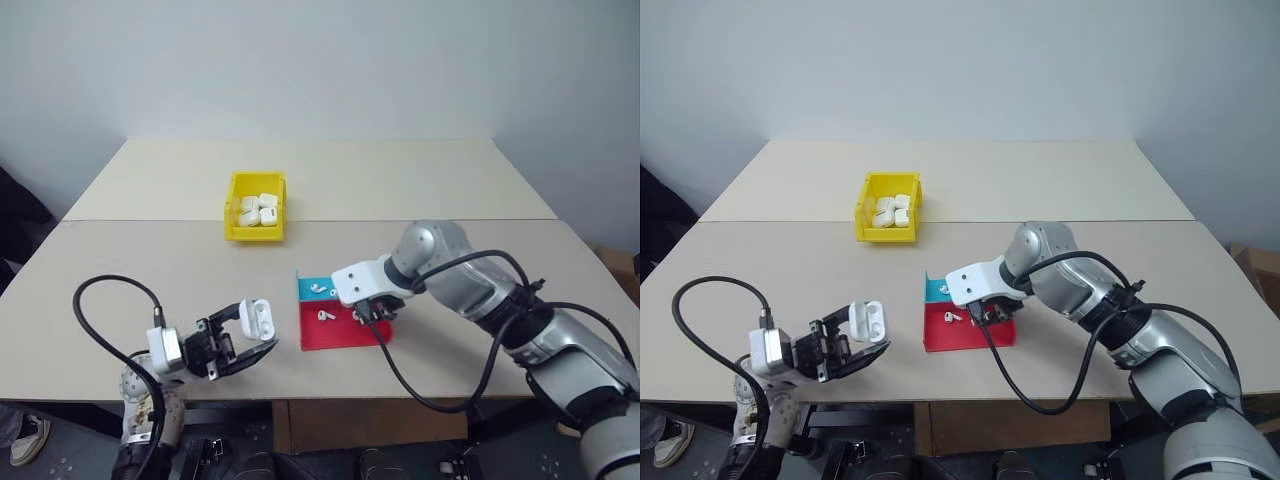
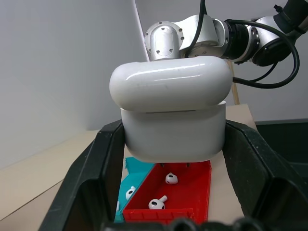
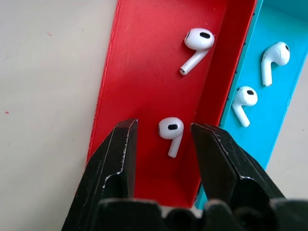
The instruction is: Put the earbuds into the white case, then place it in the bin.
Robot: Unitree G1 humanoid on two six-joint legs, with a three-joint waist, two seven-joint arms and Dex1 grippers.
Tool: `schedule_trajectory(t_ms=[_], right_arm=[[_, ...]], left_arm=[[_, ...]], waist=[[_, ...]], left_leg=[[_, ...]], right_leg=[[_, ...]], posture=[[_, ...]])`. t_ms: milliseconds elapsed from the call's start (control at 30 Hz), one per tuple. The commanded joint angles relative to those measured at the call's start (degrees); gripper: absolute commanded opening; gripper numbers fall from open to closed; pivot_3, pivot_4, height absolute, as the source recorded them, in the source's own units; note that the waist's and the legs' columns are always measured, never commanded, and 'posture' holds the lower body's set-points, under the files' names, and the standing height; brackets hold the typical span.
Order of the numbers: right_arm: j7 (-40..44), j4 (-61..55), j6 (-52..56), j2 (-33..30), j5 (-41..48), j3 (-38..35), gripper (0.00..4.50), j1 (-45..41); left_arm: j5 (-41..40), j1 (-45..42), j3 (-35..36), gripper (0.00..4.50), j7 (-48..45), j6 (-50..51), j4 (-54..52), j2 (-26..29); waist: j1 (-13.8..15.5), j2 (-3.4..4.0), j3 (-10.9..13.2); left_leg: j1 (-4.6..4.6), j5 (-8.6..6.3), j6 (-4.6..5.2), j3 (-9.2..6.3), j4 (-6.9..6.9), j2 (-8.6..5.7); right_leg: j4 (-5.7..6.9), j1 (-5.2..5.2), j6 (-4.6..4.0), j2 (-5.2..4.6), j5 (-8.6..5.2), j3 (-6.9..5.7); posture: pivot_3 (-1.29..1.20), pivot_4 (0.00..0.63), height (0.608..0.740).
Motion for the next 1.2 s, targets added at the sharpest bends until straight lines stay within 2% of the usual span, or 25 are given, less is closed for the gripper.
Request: schedule_trajectory(t_ms=[33,267,1000,1200], right_arm=[[0.3,0.46,-1.69,0.97,-1.69,-0.44,2.18,-1.16],[0.15,1.4,-4.13,1.42,-5.36,-0.06,2.18,0.03],[1.28,0.58,-5.86,2.24,-9.22,-1.04,2.18,2.64],[1.14,1.03,-11.89,0.82,-8.62,-1.64,2.18,2.92]], left_arm=[[0.5,0.8,0.08,2.77,1.18,-0.07,-2.76,0.62],[1.35,1.01,-0.1,2.77,3.1,0.15,-3.29,0.88],[3.03,1.3,-0.41,2.77,5.14,0.54,-3.37,2.1],[3.8,0.61,-0.59,2.77,5.42,0.25,-2.68,1.82]], waist=[[-0.03,0.0,0.0],[0.11,0.0,0.0],[0.05,0.0,0.0],[0.08,0.0,0.0]], left_leg=[[0.0,0.0,0.0,0.0,0.0,0.0],[-0.01,0.0,0.0,0.0,0.0,0.0],[0.0,0.0,0.0,0.0,-0.01,0.01],[0.0,0.0,0.0,0.0,-0.01,0.01]], right_leg=[[0.01,-0.01,0.0,0.0,0.0,0.0],[0.0,-0.01,-0.01,0.0,-0.01,-0.01],[0.0,-0.02,-0.02,0.01,-0.02,-0.01],[0.0,-0.02,-0.02,0.01,-0.02,-0.01]], posture=[[0.0,0.15,0.74],[0.0,0.15,0.74],[0.0,0.15,0.74],[0.0,0.15,0.74]])
